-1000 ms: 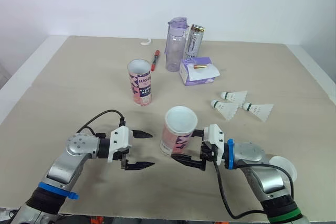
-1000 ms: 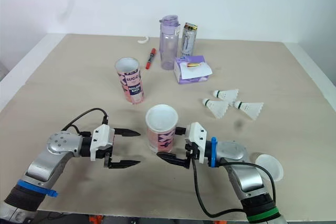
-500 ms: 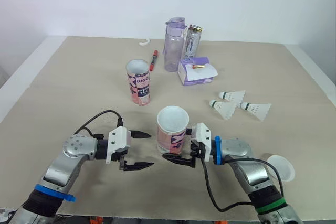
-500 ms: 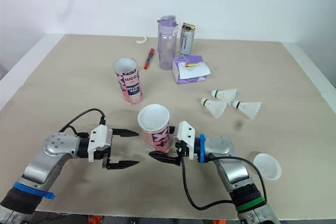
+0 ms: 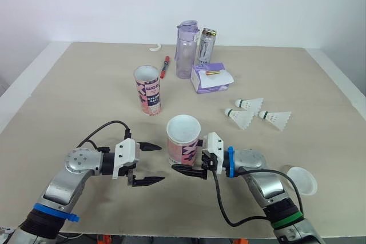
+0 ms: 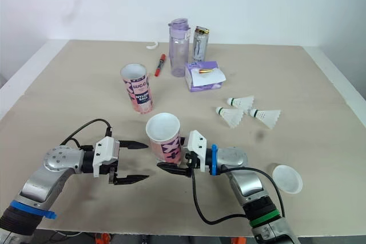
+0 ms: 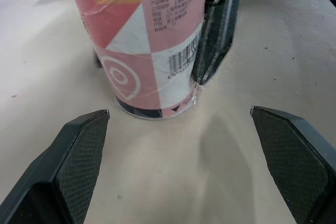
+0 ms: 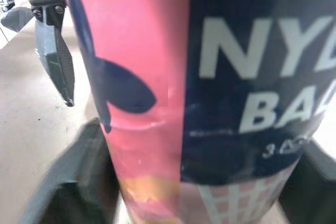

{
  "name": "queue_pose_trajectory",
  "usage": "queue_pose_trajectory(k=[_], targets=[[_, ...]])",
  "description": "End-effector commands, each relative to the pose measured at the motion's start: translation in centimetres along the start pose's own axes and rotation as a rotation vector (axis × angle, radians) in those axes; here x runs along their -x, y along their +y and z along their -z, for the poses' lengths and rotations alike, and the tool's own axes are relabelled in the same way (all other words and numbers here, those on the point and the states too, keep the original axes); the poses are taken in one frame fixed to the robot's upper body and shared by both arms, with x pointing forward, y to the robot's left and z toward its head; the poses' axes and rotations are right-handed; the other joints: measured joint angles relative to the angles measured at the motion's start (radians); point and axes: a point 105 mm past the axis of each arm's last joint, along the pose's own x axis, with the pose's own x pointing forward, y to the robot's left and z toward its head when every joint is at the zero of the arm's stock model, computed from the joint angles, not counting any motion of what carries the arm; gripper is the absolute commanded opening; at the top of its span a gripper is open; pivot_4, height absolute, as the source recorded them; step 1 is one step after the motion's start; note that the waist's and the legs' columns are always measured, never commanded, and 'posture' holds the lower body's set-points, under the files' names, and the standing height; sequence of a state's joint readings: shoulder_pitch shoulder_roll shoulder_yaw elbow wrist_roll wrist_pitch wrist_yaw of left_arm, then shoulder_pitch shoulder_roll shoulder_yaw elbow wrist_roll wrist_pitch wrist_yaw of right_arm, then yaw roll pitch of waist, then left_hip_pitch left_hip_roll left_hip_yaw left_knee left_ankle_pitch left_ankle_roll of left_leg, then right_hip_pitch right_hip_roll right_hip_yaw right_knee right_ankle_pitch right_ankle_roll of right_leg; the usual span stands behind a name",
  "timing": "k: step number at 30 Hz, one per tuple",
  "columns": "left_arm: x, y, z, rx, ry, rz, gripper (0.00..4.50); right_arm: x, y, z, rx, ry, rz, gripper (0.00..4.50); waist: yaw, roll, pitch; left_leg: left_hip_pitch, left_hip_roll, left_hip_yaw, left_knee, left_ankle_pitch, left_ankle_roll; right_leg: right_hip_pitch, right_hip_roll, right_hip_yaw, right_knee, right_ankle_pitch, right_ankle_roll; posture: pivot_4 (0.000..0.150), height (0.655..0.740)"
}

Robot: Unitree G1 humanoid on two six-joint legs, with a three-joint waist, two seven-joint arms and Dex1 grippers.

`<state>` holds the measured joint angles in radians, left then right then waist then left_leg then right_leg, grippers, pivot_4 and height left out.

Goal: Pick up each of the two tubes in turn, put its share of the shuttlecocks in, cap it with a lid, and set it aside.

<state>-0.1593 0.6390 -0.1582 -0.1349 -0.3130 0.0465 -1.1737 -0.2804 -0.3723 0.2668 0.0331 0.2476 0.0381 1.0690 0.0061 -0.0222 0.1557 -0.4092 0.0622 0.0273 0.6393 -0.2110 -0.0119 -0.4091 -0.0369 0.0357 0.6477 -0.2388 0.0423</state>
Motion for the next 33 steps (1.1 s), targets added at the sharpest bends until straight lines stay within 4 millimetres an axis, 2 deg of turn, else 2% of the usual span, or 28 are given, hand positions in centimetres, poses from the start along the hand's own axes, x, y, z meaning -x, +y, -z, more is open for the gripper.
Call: queue_pose_trajectory(k=[1,10,12,14,18,21,22,24,28,33], targets=[[0.2,0.1,-0.8,-0.044,-0.012,-0.015,4.5,-0.2,-0.1,-0.8,0.04,-0.027,-0.006,3.37,0.0,0.0,0.0,0.001,0.0,0.0,0.0,0.0,0.0,0.0,0.001,0.001,0.001,0.0,-0.001,0.15,0.74],[0.1,0.3,-0.7,-0.049,-0.013,-0.015,4.5,0.2,-0.2,-1.2,0.052,-0.038,0.017,3.37,0.0,0.0,0.0,0.001,0.001,0.002,0.0,0.0,0.0,0.0,0.005,0.008,0.001,0.0,-0.001,0.15,0.74],[0.0,0.3,-0.9,-0.051,-0.019,-0.012,4.5,0.9,-0.3,-1.7,0.057,-0.048,0.042,3.37,0.0,0.0,0.0,0.001,0.001,0.002,0.0,0.0,0.0,0.0,0.005,0.008,0.001,0.0,-0.001,0.15,0.74],[-0.2,0.3,-1.3,-0.053,-0.035,-0.005,4.5,2.4,-0.5,-2.7,0.055,-0.071,0.105,3.37,0.0,0.0,0.0,0.001,0.001,0.002,0.0,0.0,0.0,0.0,0.005,0.009,0.001,-0.001,-0.001,0.15,0.74],[-0.9,0.0,-1.6,-0.051,-0.057,0.024,4.5,6.3,-0.5,-4.9,0.073,-0.083,0.235,3.37,0.001,0.0,0.0,0.001,0.0,0.002,0.0,0.0,0.0,0.0,0.005,0.011,0.001,-0.001,-0.001,0.15,0.74],[-1.6,-0.1,-1.6,-0.05,-0.07,0.053,4.5,10.4,-1.1,-6.3,0.07,-0.078,0.414,3.37,0.002,0.0,0.0,0.0,0.0,0.002,-0.001,0.0,0.0,0.0,0.005,0.011,0.001,-0.002,0.0,0.15,0.74],[-1.9,-0.1,-1.7,-0.051,-0.077,0.064,4.5,12.4,-1.8,-6.8,0.059,-0.088,0.523,3.37,0.003,0.0,0.0,0.0,0.0,0.002,-0.001,0.0,0.0,0.0,0.005,0.011,0.001,-0.002,0.0,0.15,0.74],[-2.2,-0.1,-1.9,-0.055,-0.085,0.075,4.5,14.9,-2.6,-7.2,0.04,-0.102,0.657,3.37,0.002,-0.001,0.0,0.001,-0.001,0.002,-0.001,-0.001,-0.001,0.0,0.006,0.014,0.001,-0.003,0.001,0.15,0.74],[-2.7,0.1,-2.3,-0.067,-0.104,0.094,4.5,20.6,-3.4,-7.0,-0.012,-0.105,0.929,3.37,0.0,-0.001,0.001,0.001,-0.001,0.002,0.0,-0.001,-0.001,0.0,0.007,0.016,0.001,-0.003,0.001,0.15,0.74],[-3.2,0.1,-3.1,-0.07,-0.128,0.117,4.5,27.9,-3.6,-5.0,-0.066,-0.086,1.25,3.37,0.0,-0.001,0.0,0.002,-0.001,0.002,-0.001,-0.001,-0.001,0.001,0.012,0.024,0.001,-0.003,0.0,0.15,0.74]])
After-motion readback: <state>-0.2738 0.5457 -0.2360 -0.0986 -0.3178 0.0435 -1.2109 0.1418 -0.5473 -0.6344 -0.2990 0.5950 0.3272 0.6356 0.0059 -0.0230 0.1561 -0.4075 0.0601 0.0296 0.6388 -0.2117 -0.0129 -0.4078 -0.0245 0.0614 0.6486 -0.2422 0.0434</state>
